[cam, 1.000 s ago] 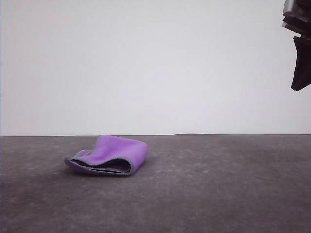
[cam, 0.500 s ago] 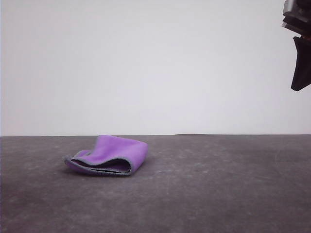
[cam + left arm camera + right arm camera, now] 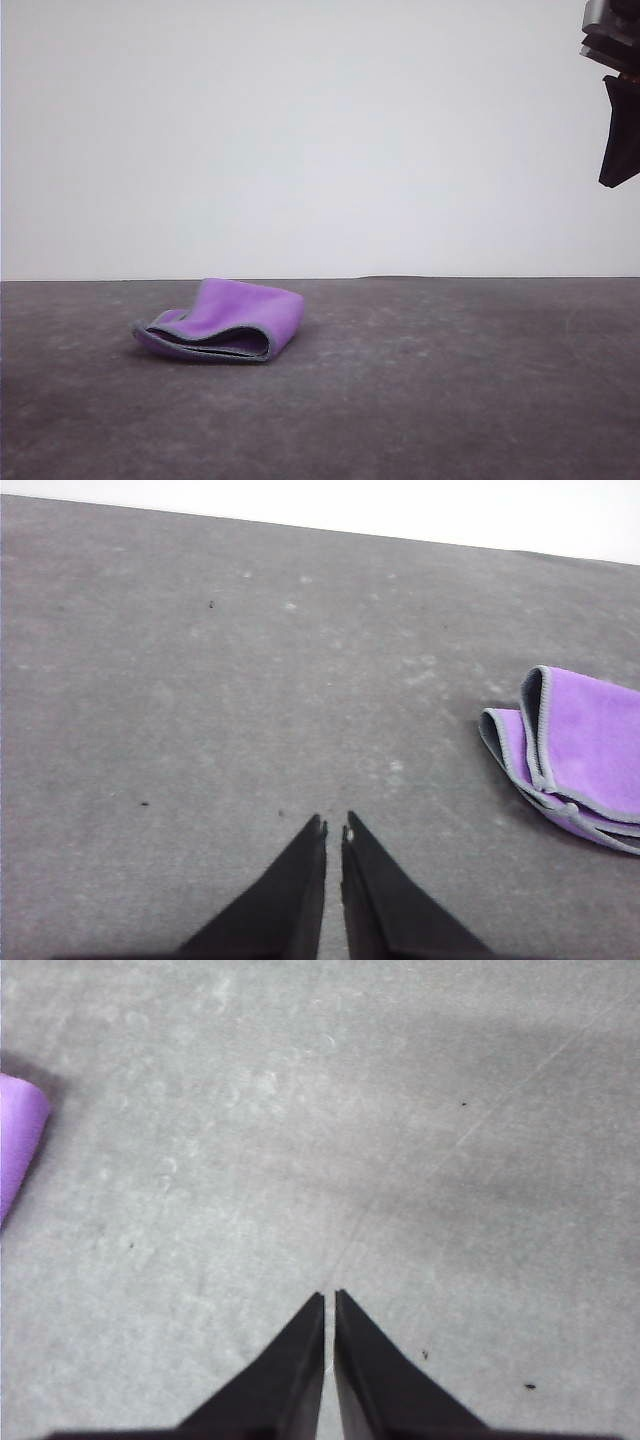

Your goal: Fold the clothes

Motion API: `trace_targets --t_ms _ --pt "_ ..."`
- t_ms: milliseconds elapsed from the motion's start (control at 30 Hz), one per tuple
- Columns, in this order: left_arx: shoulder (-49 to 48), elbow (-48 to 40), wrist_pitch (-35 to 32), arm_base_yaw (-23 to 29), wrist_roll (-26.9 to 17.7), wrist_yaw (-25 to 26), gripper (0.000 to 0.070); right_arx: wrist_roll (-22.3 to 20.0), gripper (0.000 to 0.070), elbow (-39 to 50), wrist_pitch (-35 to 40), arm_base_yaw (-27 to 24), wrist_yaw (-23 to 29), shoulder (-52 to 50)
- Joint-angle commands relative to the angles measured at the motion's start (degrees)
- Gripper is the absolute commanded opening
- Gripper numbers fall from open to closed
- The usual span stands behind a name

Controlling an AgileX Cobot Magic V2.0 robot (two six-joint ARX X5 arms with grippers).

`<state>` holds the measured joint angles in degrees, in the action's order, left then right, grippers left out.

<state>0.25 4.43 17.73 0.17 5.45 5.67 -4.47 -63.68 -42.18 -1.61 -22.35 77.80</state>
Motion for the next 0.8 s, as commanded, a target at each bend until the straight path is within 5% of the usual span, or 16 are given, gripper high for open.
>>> trace_targets --t_ms 0,600,700,767 --pt "-0.1 -1.2 0.3 0.1 -0.2 -0.3 0.0016 0.4 0.0012 -0.6 0.2 0.0 -0.2 0.3" --pt "0.1 -1.2 0.4 0.1 -0.3 -0.3 0.0016 0.3 0.0012 -0.6 0.3 0.0 -0.1 0.3" --pt "0.1 -1.2 0.4 0.1 -0.3 -0.3 0.0016 -4.0 0.0012 0.1 2.8 0.0 0.2 -1.5" --pt "0.1 -1.2 0.4 0.1 -0.3 -0.3 0.0016 -3.1 0.0012 4.0 8.8 -0.1 0.3 -6.5"
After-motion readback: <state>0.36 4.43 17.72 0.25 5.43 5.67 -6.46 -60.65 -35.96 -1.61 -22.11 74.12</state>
